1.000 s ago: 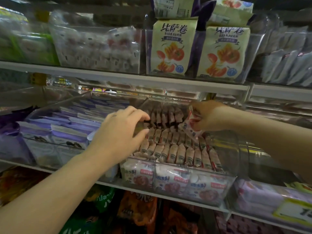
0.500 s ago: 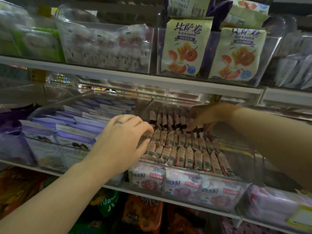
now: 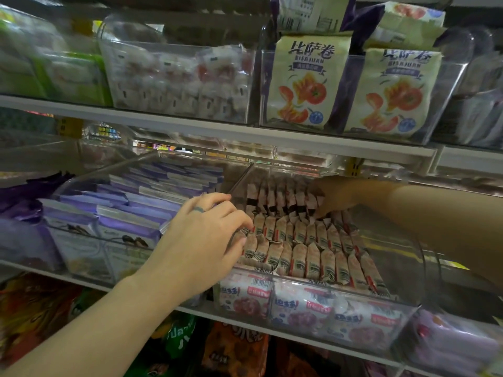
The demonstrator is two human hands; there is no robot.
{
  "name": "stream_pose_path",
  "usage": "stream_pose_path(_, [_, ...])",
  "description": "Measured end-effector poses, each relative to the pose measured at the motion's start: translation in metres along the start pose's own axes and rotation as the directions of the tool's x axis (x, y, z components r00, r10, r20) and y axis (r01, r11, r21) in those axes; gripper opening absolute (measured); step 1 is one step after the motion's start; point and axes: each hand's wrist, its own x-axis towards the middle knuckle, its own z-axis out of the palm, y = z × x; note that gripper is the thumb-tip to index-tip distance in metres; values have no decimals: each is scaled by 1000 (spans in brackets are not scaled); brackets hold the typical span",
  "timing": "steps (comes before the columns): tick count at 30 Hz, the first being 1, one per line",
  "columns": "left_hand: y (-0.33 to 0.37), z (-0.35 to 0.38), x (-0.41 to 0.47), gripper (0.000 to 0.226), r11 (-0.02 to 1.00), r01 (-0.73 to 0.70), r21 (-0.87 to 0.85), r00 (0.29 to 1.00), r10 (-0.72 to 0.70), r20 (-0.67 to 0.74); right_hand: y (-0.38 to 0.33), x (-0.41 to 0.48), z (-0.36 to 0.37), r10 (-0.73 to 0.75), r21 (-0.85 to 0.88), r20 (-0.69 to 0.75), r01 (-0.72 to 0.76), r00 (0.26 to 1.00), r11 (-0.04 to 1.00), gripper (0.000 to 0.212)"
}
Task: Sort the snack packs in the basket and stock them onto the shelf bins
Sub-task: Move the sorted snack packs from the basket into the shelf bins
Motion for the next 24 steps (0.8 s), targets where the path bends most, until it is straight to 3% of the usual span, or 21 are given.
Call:
stream_pose_path(3, [1, 0, -1, 29, 1000, -1, 4, 1000, 1, 10, 6, -4, -6, -10, 41, -7, 10, 1000, 999, 69])
stream_pose_path(7, [1, -5, 0, 26, 1000, -8, -27, 1000, 7, -11, 5, -25, -9, -17, -54, -89, 13, 996, 998, 73])
stream_pose_path(11, [6, -16, -13, 20, 999, -15, -36, 986, 8, -166, -25, -63, -18, -145, -75, -236, 131, 961, 989, 57])
stream_pose_path(14, [7, -22, -48, 19, 997, 32, -64, 940, -52, -338, -75, -105, -12, -293, -1, -515, 341, 805, 940, 33])
stream_pose_path(16, [1, -23, -89, 20, 994, 103, -39, 910, -110, -401, -124, -137, 3, -410, 16, -592, 519, 694, 855, 19])
stream_pose_path(20, [-14, -15, -154, 20, 964, 263, -31, 862, -249, -441, -193, -174, 41, -576, 3, -586, 712, 570, 702, 15])
stream_pose_path(24, [-32, -12, -251, 20, 885, 466, -9, 819, -435, -374, -275, -189, 100, -762, 11, -454, 858, 462, 514, 18])
